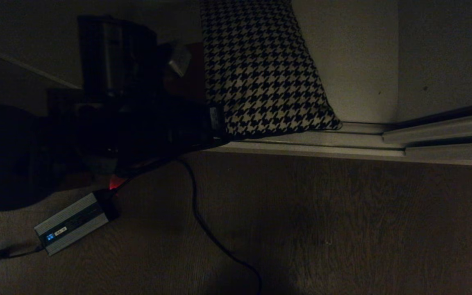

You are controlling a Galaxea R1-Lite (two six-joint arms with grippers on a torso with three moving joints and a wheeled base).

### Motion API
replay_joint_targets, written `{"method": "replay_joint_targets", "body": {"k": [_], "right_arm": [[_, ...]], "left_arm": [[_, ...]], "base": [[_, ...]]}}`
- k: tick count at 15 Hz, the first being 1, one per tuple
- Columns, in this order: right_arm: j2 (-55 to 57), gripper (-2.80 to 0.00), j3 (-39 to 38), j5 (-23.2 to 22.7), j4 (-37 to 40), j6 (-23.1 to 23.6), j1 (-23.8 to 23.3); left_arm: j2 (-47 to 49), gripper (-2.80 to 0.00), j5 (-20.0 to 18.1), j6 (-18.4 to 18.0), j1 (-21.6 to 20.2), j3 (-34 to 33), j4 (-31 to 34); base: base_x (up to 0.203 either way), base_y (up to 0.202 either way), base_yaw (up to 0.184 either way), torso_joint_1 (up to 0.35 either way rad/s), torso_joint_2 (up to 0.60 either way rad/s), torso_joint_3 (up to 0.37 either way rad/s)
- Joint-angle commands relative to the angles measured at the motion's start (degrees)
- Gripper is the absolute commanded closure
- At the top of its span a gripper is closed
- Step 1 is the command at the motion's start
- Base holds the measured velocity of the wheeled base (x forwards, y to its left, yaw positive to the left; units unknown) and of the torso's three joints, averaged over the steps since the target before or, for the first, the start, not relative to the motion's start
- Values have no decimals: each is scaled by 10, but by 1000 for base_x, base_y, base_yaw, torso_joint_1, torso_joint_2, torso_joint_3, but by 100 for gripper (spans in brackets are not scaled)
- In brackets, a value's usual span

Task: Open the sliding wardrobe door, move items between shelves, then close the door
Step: Place the pillow on the higher shelf

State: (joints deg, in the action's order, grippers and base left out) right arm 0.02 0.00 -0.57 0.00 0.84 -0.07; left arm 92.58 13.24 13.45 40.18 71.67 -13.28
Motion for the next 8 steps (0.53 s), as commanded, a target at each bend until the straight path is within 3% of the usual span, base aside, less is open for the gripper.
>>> {"method": "replay_joint_targets", "body": {"k": [1,3,6,8], "right_arm": [[-1,0,-2,0,0,0,0],[-1,0,-2,0,0,0,0],[-1,0,-2,0,0,0,0],[-1,0,-2,0,0,0,1]], "left_arm": [[71,0,16,1,1,-28,-55],[80,0,40,1,11,-47,-94],[33,0,42,4,32,-60,-87],[-11,0,39,-5,39,-112,-85]], "base": [[0,0,0,0,0,0],[0,0,0,0,0,0],[0,0,0,0,0,0],[0,0,0,0,0,0]]}}
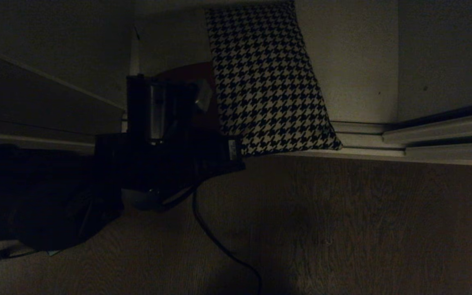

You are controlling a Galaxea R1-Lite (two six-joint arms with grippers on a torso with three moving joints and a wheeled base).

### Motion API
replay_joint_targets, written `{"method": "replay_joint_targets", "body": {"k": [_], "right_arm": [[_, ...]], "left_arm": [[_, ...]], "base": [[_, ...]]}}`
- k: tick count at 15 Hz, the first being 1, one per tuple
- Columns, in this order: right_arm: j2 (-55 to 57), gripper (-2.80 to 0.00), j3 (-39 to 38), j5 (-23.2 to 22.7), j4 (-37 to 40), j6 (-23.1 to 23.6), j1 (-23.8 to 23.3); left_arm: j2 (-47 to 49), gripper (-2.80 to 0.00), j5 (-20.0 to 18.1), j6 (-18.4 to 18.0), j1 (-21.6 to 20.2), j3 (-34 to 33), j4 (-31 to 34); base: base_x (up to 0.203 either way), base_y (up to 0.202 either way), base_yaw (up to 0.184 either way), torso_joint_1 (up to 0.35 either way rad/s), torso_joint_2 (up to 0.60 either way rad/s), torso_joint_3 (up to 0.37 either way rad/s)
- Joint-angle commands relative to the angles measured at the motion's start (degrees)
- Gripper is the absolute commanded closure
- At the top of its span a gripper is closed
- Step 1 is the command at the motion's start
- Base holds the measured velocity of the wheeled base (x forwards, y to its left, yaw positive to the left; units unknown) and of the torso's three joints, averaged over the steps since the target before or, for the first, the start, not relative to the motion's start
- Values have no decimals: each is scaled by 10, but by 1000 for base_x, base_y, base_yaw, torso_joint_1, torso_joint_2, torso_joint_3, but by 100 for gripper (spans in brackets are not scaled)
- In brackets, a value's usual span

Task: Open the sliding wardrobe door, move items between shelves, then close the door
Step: Place the pillow on the higher shelf

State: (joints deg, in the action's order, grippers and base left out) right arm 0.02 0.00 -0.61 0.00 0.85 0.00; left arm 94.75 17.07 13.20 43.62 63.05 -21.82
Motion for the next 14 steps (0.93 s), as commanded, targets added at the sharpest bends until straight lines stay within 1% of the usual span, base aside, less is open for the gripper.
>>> {"method": "replay_joint_targets", "body": {"k": [1,3,5,9,12,14], "right_arm": [[-1,0,-2,0,0,0,0],[-1,0,-2,0,0,0,-1],[-1,0,-2,0,0,0,0],[-1,0,-2,0,0,0,-1],[-1,0,-2,0,0,0,-1],[-1,0,-2,0,0,0,0]], "left_arm": [[-45,0,1,-11,6,-36,0],[-67,0,3,-22,7,-31,1],[-74,0,4,-41,8,-31,9],[-101,0,3,-41,8,-38,51],[-125,0,1,-38,7,-62,54],[-127,0,0,-36,6,-64,56]], "base": [[0,0,0,0,0,0],[0,0,0,0,0,0],[0,0,0,0,0,0],[0,0,0,0,0,0],[0,0,0,0,0,0],[0,0,0,0,0,0]]}}
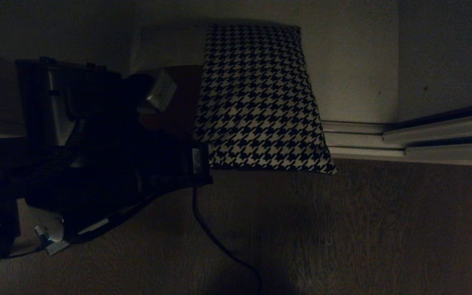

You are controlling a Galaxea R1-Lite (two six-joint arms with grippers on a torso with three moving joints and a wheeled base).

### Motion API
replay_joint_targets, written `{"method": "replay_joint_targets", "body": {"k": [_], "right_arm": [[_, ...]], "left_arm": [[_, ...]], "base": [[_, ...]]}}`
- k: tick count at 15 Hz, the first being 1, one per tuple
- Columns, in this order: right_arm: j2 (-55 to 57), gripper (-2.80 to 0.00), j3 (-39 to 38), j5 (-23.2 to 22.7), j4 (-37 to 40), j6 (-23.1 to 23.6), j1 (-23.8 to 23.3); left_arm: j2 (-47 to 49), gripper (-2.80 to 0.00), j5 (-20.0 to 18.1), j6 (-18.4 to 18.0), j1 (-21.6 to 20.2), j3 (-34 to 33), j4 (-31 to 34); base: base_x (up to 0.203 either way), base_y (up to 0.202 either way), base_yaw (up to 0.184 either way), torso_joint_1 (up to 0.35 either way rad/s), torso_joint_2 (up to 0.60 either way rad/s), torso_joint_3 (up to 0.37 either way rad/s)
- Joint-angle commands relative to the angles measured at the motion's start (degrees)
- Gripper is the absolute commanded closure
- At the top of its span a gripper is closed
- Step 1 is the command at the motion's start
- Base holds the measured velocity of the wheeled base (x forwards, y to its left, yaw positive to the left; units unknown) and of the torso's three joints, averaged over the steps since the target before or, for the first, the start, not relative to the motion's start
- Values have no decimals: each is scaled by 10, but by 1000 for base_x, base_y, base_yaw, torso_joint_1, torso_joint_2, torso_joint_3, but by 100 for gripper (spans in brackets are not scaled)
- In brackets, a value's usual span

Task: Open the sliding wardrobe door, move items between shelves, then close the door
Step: Place the pillow on the higher shelf

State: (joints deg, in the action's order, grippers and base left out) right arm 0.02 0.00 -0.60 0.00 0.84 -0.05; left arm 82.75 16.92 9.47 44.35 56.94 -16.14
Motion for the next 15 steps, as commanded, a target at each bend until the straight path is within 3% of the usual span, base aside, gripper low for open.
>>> {"method": "replay_joint_targets", "body": {"k": [1,7,15], "right_arm": [[-1,0,-2,0,0,0,0],[-1,0,-2,0,0,0,0],[-1,0,-2,0,0,0,0]], "left_arm": [[-7,0,1,0,-1,-3,-2],[-12,0,-2,-4,2,-1,5],[-15,0,-4,-4,4,-3,7]], "base": [[0,0,0,0,0,0],[0,0,0,2,1,25],[0,0,0,3,1,190]]}}
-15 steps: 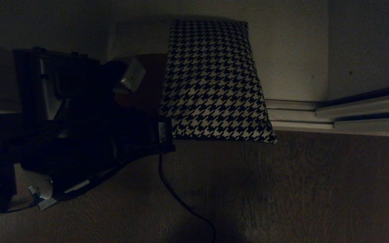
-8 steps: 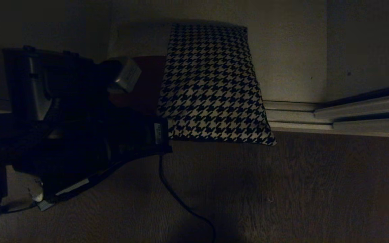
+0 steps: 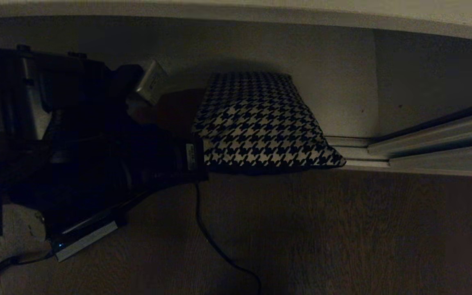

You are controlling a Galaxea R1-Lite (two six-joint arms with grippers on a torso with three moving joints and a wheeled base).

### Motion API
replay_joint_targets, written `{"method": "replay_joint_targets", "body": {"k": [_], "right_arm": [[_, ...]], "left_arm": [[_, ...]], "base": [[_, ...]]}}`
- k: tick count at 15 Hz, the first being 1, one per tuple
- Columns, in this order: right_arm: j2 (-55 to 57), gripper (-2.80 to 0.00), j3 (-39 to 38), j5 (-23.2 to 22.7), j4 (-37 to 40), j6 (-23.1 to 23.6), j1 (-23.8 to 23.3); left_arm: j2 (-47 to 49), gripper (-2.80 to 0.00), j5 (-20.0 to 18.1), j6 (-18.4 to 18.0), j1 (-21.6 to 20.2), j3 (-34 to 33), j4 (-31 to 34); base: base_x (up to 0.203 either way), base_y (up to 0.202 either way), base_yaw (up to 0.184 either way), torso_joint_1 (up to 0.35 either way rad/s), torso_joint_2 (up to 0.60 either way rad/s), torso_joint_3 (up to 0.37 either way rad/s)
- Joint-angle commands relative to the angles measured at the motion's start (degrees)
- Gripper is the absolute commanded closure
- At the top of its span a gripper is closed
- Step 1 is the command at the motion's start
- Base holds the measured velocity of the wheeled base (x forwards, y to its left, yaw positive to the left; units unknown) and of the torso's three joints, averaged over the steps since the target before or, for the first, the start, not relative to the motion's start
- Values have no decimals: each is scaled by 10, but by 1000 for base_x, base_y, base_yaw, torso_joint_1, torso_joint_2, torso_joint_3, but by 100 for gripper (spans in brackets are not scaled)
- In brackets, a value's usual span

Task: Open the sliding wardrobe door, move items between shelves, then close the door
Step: Place the pillow on the higher shelf

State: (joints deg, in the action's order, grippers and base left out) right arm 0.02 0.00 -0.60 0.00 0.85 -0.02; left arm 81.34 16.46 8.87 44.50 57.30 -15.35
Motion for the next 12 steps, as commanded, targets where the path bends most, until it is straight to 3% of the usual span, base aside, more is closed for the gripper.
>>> {"method": "replay_joint_targets", "body": {"k": [1,12], "right_arm": [[-1,0,-2,0,0,0,0],[-1,0,-2,0,0,0,0]], "left_arm": [[-7,0,1,4,6,-17,-1],[-47,0,6,6,41,-63,-4]], "base": [[0,0,0,7,2,207],[0,0,0,0,4,202]]}}
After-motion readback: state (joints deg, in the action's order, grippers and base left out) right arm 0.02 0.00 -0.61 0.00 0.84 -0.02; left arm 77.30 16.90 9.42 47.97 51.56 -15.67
